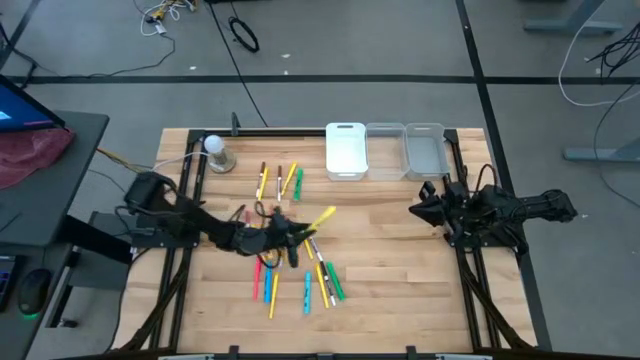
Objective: Pick & Place Markers
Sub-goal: Put the top yellow highlighter pen into the transparent bin
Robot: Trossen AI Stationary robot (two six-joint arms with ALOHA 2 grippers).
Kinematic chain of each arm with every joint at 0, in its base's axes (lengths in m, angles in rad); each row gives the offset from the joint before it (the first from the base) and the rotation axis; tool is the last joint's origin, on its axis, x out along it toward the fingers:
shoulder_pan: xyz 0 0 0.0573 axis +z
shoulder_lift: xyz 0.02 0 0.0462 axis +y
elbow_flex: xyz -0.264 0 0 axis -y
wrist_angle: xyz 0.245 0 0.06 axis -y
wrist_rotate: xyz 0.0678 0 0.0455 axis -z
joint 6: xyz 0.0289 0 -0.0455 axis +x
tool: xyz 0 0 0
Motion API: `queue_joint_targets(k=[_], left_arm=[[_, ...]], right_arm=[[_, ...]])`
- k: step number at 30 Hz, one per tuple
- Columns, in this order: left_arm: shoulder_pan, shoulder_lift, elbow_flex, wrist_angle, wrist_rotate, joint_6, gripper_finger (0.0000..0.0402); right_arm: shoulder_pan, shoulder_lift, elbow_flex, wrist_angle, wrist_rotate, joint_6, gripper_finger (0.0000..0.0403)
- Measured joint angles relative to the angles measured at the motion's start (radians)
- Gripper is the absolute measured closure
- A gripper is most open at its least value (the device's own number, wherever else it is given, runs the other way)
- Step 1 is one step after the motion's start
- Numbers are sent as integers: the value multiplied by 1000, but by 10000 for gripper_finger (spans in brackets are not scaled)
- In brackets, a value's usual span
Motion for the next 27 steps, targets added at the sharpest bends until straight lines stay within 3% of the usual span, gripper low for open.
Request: queue_joint_targets(k=[3, 10, 14, 20, 27], left_arm=[[14, 65, 113, 4, 25, 91, 324], [54, 121, 298, 5, 90, 234, 321], [69, 121, 347, -11, 151, 261, 320], [78, 121, 357, -17, 172, 236, 319], [78, 121, 357, -18, 171, 208, 318]], right_arm=[[28, 95, 2, 45, 16, 28, 376], [121, 421, 0, 190, 167, 13, 360], [152, 614, 0, 394, 187, -45, 317], [169, 855, 3, 710, 222, -176, 219], [168, 1078, 162, 733, 273, -266, 173]])
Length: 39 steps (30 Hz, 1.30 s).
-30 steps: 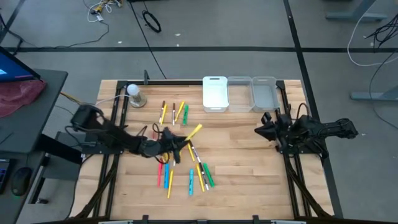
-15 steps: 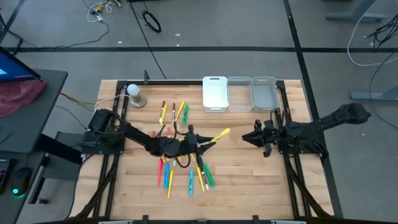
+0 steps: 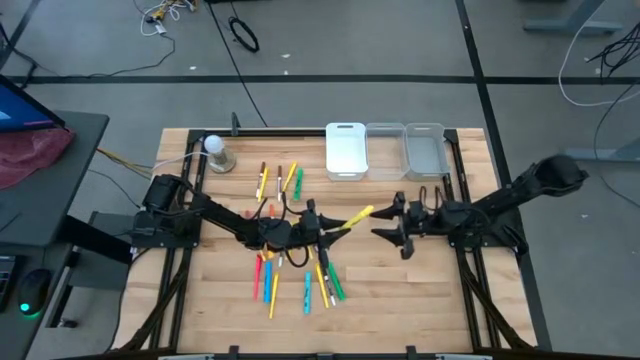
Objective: Pick & Place Markers
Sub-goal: Put the top yellow highlighter pen into the transparent bin
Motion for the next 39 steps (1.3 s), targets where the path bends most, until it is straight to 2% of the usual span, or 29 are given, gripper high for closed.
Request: queue_joint_targets(k=[8, 18, 21, 27, 30, 32, 34, 39], left_arm=[[-1, 0, 0, -1, -24, -1, 317], [-4, 0, 0, 4, -10, -1, 317], [-4, 0, 0, 1, -8, -1, 314], [-3, 0, 0, -10, 11, -20, 290], [-2, 0, 0, -35, 8, -23, 270], [-3, 0, 0, -73, 8, -23, 253], [-3, 0, 0, -115, 8, -43, 235], [-2, 0, 0, -244, 3, -123, 198]], right_arm=[[0, 129, 136, 1, 0, -59, 193], [-1, 156, 215, -3, 45, -61, 239], [-1, 156, 215, -9, 46, -61, 265], [0, 156, 215, -11, 38, -62, 352], [0, 138, 216, -27, 38, -67, 352], [0, 101, 235, -96, 61, -60, 352], [-1, 45, 276, -246, 113, -60, 352], [-63, -66, 499, -883, 248, -35, 352]])
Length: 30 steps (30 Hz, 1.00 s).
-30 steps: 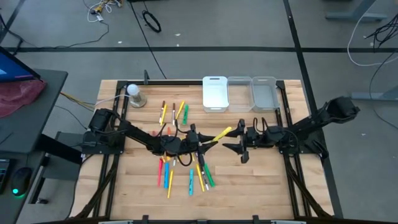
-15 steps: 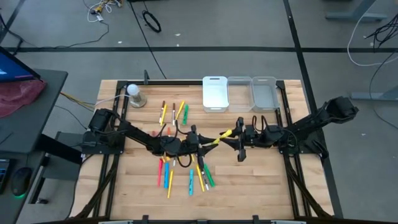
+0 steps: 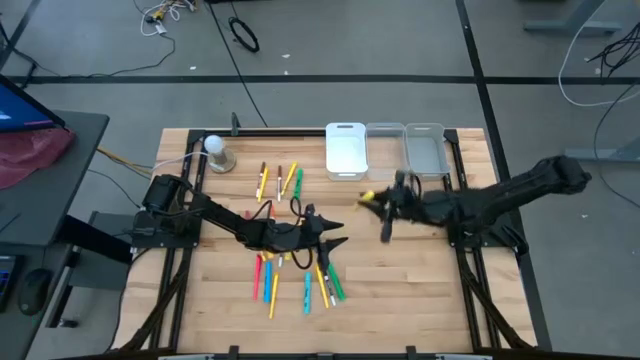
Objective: Pick & Place Markers
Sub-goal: Put the top yellow highlighter pen into the transparent bin
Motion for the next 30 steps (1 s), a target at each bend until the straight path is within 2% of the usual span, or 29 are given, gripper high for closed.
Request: queue_joint_targets(k=[3, 7, 12, 16, 19, 23, 30], left_arm=[[0, 0, 0, -46, 0, -30, 188], [0, 0, 0, -49, 0, -33, 188], [0, 0, 0, -49, 0, -36, 197], [0, 0, 0, -49, 0, -33, 203], [0, 0, 0, -49, 0, -31, 204], [0, 0, 0, -49, -3, -31, 204], [0, 0, 0, -48, -3, -29, 204]], right_arm=[[-111, -7, 138, -319, 29, 26, 352], [-338, 10, 214, -494, -16, 32, 352], [-667, 76, 203, -531, -270, 58, 352], [-859, 181, 203, -530, -445, 85, 352], [-942, 267, 203, -530, -524, 90, 352], [-995, 376, 203, -518, -600, 115, 352], [-1027, 517, 203, -440, -614, 169, 344]])
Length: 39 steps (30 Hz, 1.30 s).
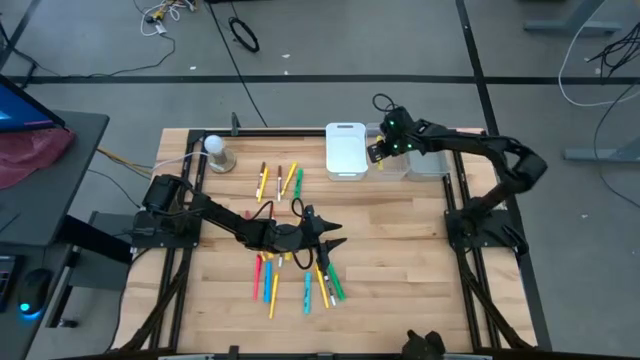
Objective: Pick & Place Markers
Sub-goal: Put the top yellow highlighter pen into the transparent bin, then put the pink marker pen into the white bin
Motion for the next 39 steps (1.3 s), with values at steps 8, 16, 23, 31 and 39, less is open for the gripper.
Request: queue_joint_targets(k=[8, 16, 23, 31, 39], left_arm=[[0, 0, 0, 1, 0, -5, 204], [0, 0, 0, 2, 0, -6, 204], [0, 0, 0, 3, 0, -7, 204], [0, 0, 0, 3, 0, -31, 204], [0, 0, 0, 12, -5, -25, 204]], right_arm=[[-39, 80, 2, 52, -37, 41, 339], [-48, 84, 2, 67, -41, 48, 317], [-47, 85, 0, 68, -12, 44, 290], [-43, -19, -1, 50, 22, -61, 271], [137, -341, -1, -51, 186, -158, 303]])
